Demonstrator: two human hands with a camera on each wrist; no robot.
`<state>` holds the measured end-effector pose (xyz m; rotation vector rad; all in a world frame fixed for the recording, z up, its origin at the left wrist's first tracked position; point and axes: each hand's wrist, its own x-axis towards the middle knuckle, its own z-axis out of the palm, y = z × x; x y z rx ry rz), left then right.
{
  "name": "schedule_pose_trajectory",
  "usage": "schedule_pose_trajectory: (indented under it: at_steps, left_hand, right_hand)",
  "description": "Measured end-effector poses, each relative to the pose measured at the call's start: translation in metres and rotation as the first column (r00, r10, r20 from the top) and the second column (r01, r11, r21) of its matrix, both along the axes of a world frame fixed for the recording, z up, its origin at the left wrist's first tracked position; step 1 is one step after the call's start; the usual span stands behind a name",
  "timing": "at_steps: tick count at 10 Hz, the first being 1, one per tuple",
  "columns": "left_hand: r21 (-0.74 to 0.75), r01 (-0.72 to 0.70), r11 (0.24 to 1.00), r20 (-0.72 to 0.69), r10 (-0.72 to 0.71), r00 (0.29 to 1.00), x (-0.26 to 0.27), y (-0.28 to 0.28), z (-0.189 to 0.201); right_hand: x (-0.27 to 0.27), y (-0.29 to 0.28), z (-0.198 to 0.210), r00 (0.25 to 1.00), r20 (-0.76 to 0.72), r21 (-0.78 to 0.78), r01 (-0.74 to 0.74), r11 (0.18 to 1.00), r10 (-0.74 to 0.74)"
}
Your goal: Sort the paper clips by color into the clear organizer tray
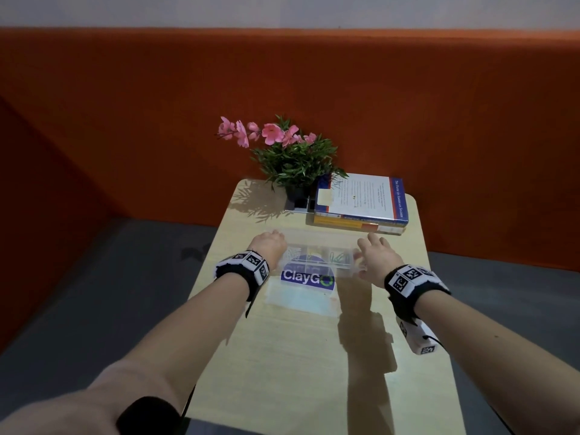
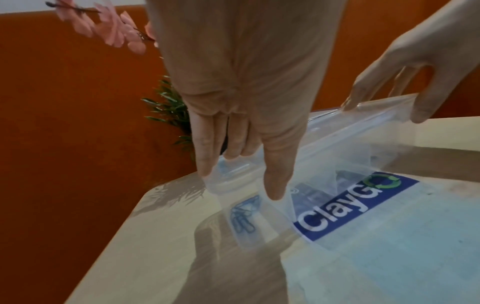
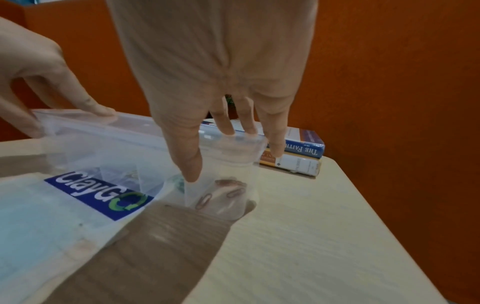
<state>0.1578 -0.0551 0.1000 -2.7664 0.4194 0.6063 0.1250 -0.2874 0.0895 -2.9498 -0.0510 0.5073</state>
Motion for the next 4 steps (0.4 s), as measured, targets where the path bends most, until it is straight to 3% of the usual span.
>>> schedule_pose_trajectory:
  at_steps: [3, 4]
  left_hand:
    - [-0.125, -0.097, 0.987, -0.037, 0.093, 0.995, -0.015, 0.005, -0.005]
    - [-0.298, -0.161, 0.941, 0.021, 0.175, 0.984, -0.041, 0.009, 0.007]
  right_hand:
    - [-0.012, 0.012, -0.006, 0.994, 0.036, 0.042, 0.098, 0.994, -0.1]
    - [-0.039, 0.011, 0.007, 0.985, 0.038, 0.139, 0.163, 0.977, -0.17]
